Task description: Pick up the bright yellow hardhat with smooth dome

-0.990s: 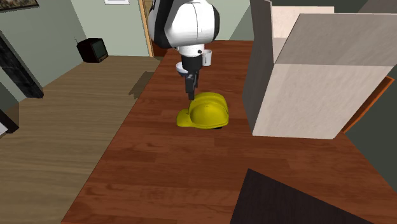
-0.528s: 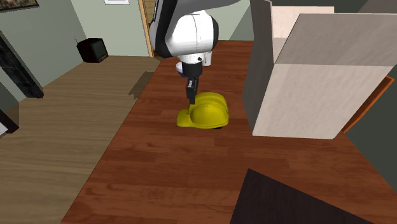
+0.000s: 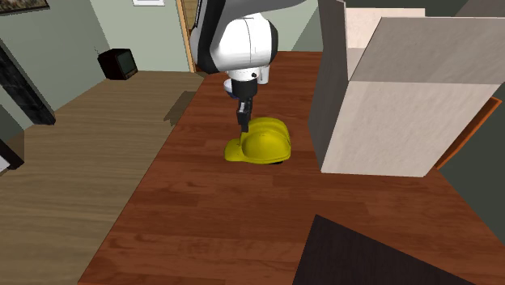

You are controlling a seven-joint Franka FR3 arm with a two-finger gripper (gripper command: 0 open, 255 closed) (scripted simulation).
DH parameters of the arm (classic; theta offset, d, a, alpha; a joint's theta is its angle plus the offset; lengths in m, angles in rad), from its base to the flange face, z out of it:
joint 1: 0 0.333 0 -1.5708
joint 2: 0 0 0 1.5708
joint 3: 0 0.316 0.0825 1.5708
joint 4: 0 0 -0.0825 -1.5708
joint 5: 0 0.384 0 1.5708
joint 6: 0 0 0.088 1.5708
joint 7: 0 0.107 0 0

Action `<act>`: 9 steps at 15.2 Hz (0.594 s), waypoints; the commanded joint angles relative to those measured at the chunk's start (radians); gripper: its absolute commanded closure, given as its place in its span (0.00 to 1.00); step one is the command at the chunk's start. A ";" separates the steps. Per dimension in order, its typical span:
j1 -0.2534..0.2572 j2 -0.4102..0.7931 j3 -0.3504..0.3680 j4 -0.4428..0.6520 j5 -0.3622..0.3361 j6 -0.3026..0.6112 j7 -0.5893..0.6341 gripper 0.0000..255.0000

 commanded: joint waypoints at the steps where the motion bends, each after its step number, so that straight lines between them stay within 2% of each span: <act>1: -0.001 0.003 0.000 0.002 0.000 -0.001 0.000 1.00; 9: 0.012 -0.059 -0.020 0.019 -0.028 -0.076 0.016 1.00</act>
